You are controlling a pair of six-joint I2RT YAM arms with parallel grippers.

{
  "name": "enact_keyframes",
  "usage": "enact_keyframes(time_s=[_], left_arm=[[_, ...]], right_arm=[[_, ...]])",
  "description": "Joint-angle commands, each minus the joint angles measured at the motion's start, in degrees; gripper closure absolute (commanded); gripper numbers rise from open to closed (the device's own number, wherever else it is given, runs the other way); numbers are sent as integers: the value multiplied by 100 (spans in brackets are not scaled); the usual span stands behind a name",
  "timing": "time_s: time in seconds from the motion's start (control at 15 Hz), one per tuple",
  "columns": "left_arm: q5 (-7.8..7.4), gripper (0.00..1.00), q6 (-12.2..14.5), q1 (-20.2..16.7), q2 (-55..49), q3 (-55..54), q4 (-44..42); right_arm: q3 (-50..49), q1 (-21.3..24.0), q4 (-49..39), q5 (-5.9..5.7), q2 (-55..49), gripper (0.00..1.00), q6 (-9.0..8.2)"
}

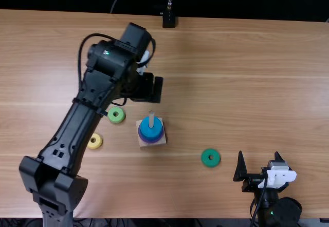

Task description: Build the Hanoi tower: stack the rings onto the peg from bottom to top in this color order: purple, dark blue, light blue, dark green, light green, yellow, orange.

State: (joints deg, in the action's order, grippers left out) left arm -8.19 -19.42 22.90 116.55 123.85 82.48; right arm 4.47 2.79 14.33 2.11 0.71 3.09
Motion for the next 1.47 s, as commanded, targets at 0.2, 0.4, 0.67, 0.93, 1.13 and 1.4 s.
enact_keyframes(time_s=[0.2, 0.4, 0.67, 0.93, 1.13, 1.4], left_arm=[[175, 0, 54, -1015, -1354, -951, -1266], [470, 0, 65, -1586, -2479, -2471, -2542], [713, 0, 65, -1745, -4132, -4563, -4651], [713, 0, 65, -1973, -6294, -6945, -6529], [734, 0, 75, -2070, -7806, -8298, -6972], [766, 0, 86, -2123, -9977, -10118, -6950]], right_arm=[[-359, 73, 388, 11, -71, 0, 7], [-359, 82, 388, 11, -71, 0, 7], [-359, 73, 388, 11, -71, 0, 7], [-359, 73, 388, 11, -71, 0, 7], [-359, 73, 388, 11, -71, 0, 7], [-359, 73, 388, 11, -71, 0, 7]])
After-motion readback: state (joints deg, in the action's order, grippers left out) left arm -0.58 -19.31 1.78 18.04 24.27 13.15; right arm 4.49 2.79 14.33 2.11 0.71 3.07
